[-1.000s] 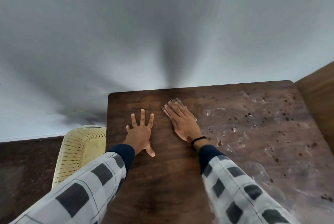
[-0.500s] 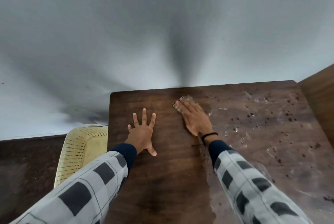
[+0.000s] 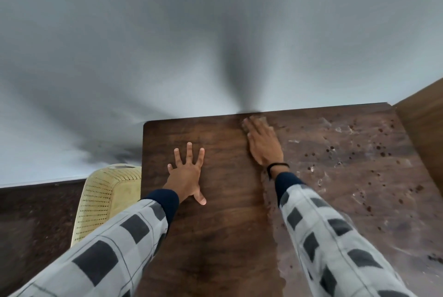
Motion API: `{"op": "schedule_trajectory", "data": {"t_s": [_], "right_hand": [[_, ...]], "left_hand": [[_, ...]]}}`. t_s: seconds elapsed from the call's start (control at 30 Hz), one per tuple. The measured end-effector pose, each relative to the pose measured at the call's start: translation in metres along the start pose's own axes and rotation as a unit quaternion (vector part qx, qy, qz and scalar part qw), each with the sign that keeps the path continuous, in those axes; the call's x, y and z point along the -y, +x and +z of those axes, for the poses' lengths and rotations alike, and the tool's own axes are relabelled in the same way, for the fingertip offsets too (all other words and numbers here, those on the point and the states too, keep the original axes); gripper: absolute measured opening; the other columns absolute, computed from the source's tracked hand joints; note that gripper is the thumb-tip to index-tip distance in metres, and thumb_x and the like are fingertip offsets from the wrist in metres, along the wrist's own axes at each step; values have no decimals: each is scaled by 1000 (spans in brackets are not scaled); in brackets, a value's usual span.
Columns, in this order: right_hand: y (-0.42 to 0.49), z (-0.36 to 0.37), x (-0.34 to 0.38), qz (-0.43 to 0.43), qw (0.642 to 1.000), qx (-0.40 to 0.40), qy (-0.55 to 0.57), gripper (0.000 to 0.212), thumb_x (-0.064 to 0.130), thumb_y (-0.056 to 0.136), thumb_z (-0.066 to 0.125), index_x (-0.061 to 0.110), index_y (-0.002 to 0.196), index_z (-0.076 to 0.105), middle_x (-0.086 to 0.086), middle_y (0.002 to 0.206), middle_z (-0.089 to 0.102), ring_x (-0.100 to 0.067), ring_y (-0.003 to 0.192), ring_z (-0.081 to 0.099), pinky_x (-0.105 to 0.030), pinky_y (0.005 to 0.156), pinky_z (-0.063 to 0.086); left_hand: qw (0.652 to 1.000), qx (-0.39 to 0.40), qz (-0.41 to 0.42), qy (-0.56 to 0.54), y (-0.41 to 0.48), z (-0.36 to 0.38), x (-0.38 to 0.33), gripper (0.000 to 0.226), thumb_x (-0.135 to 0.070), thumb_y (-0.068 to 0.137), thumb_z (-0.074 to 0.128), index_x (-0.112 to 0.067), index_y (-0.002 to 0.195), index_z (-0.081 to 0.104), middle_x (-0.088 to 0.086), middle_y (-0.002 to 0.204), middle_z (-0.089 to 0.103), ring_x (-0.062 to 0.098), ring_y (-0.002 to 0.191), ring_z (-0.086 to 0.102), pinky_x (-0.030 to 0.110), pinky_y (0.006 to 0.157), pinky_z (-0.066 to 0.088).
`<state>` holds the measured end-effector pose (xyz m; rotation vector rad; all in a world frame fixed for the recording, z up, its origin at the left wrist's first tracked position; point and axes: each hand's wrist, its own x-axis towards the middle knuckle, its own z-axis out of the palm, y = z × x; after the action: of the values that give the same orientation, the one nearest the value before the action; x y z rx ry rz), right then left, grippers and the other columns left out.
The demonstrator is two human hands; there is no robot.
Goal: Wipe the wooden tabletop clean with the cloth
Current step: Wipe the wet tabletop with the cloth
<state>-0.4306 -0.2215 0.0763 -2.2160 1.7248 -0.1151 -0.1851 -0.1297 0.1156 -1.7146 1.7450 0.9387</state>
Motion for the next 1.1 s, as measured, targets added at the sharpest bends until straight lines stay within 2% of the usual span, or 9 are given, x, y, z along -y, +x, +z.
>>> {"op": "schedule_trajectory", "data": {"t_s": [0.07,0.17,0.4,0.57,0.63,0.73,0.87,1.03,1.1], "right_hand": [[15,-9,-10,77,997,-10,26,52,28,111,27,26,162,21,4,171,12,-19,158,3,-46,127,6],[10,-1,8,101,994,-35,35,52,29,111,28,24,162,22,2,170,14,-19,157,4,-42,128,3],[-61,24,10,-83,996,16,-3,50,32,111,28,31,161,25,8,168,20,-16,157,8,-44,128,9],[-23,4,-6,99,994,-13,35,52,30,111,26,30,162,18,6,171,9,-16,158,0,-45,128,2],[-32,15,19,118,991,-36,48,53,29,110,28,29,162,20,4,170,11,-17,158,2,-43,128,4],[-79,41,49,27,998,-43,43,51,28,110,32,31,160,27,6,169,18,-16,157,6,-39,128,6],[-93,38,21,-62,998,3,18,50,32,111,28,33,161,24,9,169,15,-13,157,0,-42,128,7],[-64,29,28,89,995,-39,28,52,30,111,27,31,162,19,7,170,10,-16,158,2,-43,128,5],[-79,38,45,82,995,-35,34,52,32,111,26,33,162,18,10,170,9,-14,157,1,-43,128,4]], "left_hand": [[1000,0,0,-3,-1,0,0,158,-48,58,93,-27,150,-34,10,149,-50,48,139,-34,69,116,6],[1000,2,-1,0,0,0,0,158,-48,58,93,-26,150,-34,11,150,-49,48,139,-34,69,116,7],[1000,1,3,-6,0,1,0,158,-48,58,93,-26,150,-34,11,149,-50,48,139,-35,69,116,5],[1000,-1,1,-6,1,3,1,159,-49,57,93,-27,150,-33,10,149,-50,48,139,-35,70,116,5],[1000,-3,0,-2,3,4,2,160,-50,56,94,-27,150,-34,10,149,-50,49,139,-34,70,116,6],[1000,-8,-2,5,5,5,1,161,-52,54,94,-27,149,-34,11,149,-50,50,139,-33,70,116,8],[1000,-5,-6,2,5,4,2,161,-52,54,94,-28,149,-34,10,148,-51,49,140,-34,70,116,8],[1000,-9,-3,-2,2,5,2,160,-50,55,94,-28,150,-33,10,150,-49,48,140,-33,69,116,7],[1000,-12,-4,1,1,4,2,159,-50,56,94,-28,151,-32,10,150,-48,48,141,-33,68,116,7]]}}
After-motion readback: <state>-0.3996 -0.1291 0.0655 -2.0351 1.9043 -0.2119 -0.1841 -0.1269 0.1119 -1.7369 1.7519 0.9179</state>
